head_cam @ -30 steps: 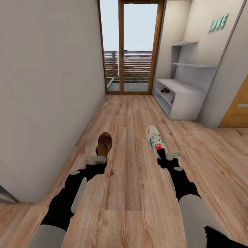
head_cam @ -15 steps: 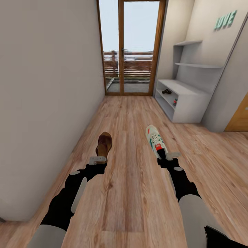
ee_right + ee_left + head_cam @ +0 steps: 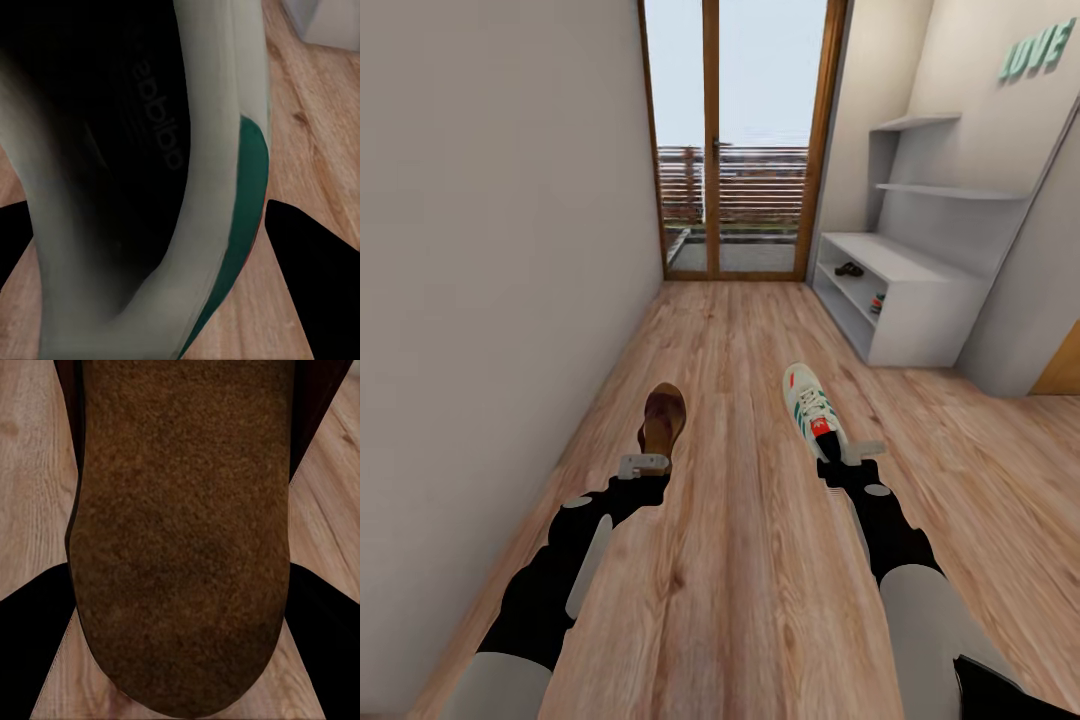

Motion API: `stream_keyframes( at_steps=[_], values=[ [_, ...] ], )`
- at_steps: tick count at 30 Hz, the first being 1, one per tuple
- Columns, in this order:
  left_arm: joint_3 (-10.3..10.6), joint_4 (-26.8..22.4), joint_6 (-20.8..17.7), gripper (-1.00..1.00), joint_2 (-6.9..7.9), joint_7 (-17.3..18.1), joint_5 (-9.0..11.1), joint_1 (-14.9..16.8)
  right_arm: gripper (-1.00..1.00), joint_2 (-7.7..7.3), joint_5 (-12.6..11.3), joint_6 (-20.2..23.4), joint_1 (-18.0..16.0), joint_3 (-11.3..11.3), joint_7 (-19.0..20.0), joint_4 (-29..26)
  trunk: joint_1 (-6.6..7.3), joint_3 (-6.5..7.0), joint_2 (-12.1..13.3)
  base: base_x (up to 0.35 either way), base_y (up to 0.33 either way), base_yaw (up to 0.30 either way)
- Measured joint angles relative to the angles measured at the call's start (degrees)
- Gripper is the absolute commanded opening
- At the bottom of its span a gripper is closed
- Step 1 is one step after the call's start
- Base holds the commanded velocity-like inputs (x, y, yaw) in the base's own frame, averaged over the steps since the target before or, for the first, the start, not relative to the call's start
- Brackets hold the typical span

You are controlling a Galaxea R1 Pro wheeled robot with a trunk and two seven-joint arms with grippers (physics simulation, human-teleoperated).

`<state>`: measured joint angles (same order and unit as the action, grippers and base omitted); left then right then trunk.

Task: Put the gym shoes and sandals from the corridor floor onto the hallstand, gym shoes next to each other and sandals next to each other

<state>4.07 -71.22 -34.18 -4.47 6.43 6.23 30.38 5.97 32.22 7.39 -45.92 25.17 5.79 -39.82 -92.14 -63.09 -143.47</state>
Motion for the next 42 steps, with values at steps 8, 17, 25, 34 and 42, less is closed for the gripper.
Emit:
stream_keyframes(
  at_steps=[8,17,25,34,42],
  values=[
    [0.0,0.0,0.0,-1.0,0.0,0.0,0.0,0.0,-1.0,0.0,0.0,0.0,0.0,0.0,0.0,0.0,0.0,0.0,0.0,0.346,0.035,0.0],
    [0.0,0.0,0.0,-1.0,0.01,0.0,0.0,0.0,-1.0,0.0,0.0,0.1,0.0,0.0,0.0,0.0,0.0,0.0,0.0,0.346,0.089,0.0],
    [0.0,0.0,0.0,-1.0,0.0,0.0,0.0,0.0,-1.0,0.0,0.0,0.1,0.0,0.0,0.0,0.0,0.0,0.0,0.0,0.346,0.09,0.0],
    [0.0,0.0,0.0,-1.0,0.0,0.0,0.0,0.0,-1.0,0.0,0.0,0.1,0.0,0.0,0.0,0.0,0.0,0.0,0.0,0.346,0.088,0.0],
    [0.0,0.0,0.0,-1.0,0.0,0.0,0.0,0.0,-1.0,0.0,0.0,0.1,0.0,0.0,0.0,0.0,0.0,0.0,0.0,0.346,0.088,0.0]
  ],
)
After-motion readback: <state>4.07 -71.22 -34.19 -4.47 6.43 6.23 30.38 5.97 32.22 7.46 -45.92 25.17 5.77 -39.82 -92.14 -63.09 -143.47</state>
